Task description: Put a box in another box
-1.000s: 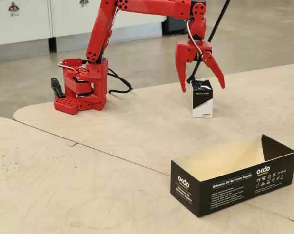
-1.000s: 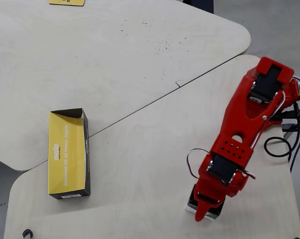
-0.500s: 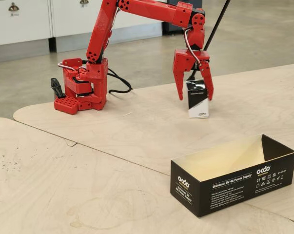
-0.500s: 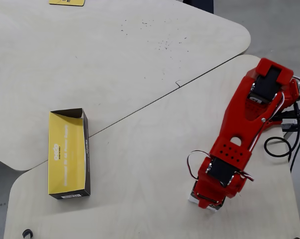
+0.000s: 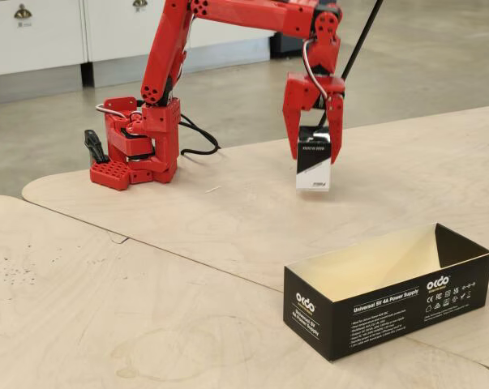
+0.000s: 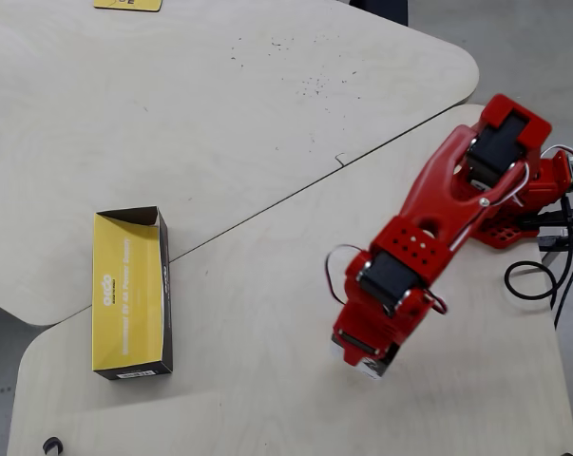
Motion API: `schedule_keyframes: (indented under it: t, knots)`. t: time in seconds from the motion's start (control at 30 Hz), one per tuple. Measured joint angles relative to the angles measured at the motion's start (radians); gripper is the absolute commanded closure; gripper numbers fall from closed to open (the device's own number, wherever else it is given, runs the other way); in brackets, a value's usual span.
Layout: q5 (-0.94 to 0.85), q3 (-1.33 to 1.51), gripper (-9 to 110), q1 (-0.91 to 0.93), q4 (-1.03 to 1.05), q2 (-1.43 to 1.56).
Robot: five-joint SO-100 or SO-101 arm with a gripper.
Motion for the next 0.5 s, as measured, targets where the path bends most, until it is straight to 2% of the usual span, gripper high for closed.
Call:
schedule_keyframes:
  t: [0.17, 0.5]
  knots:
    - [-0.002, -0.232, 85, 0.16, 0.012, 0.005]
    - [0.11, -0.344, 85, 0.364, -0.241, 0.0]
